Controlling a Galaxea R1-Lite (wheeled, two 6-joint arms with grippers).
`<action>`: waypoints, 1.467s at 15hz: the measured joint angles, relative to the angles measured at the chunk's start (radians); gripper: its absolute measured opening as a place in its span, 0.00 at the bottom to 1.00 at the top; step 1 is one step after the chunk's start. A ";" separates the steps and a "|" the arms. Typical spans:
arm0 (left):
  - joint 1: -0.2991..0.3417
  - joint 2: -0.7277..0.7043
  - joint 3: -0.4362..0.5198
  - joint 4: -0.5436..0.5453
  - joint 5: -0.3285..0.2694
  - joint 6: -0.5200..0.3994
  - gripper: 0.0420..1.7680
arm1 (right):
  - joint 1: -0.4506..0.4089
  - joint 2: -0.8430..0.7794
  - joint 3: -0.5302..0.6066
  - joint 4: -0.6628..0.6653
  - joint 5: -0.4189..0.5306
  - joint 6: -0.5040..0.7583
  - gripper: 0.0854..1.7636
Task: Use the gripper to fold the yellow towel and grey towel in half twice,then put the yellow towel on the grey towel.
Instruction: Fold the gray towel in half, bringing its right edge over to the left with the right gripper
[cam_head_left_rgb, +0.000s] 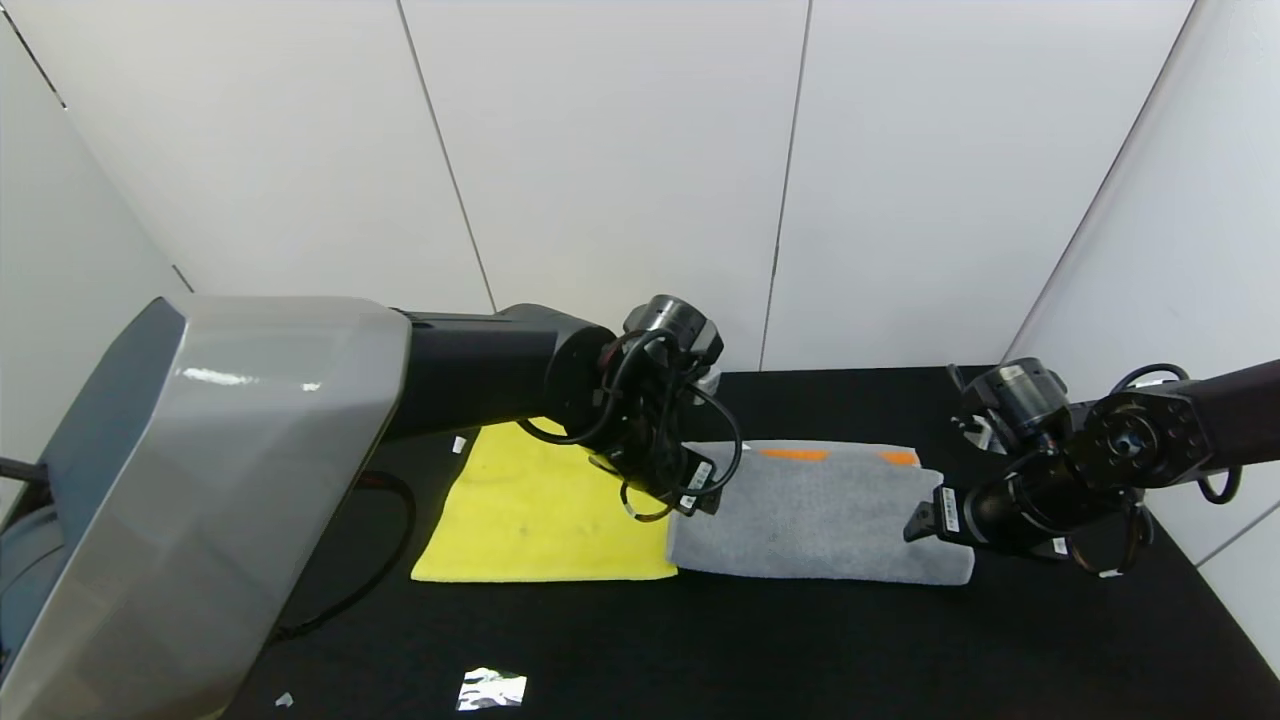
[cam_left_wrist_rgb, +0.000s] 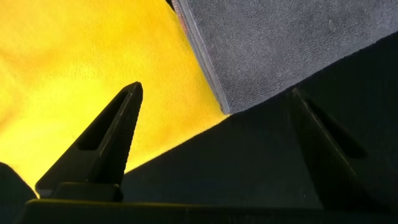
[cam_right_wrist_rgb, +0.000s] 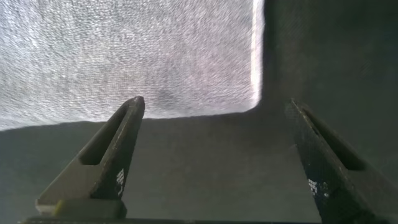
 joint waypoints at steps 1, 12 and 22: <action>0.000 -0.008 0.008 -0.001 0.000 0.000 0.93 | 0.003 0.002 0.003 0.001 0.000 0.020 0.92; 0.020 -0.034 0.057 -0.008 -0.001 -0.001 0.96 | 0.021 0.072 -0.008 -0.014 -0.003 0.127 0.96; 0.022 -0.040 0.071 -0.009 -0.005 -0.002 0.96 | 0.034 0.136 -0.063 -0.017 -0.033 0.126 0.96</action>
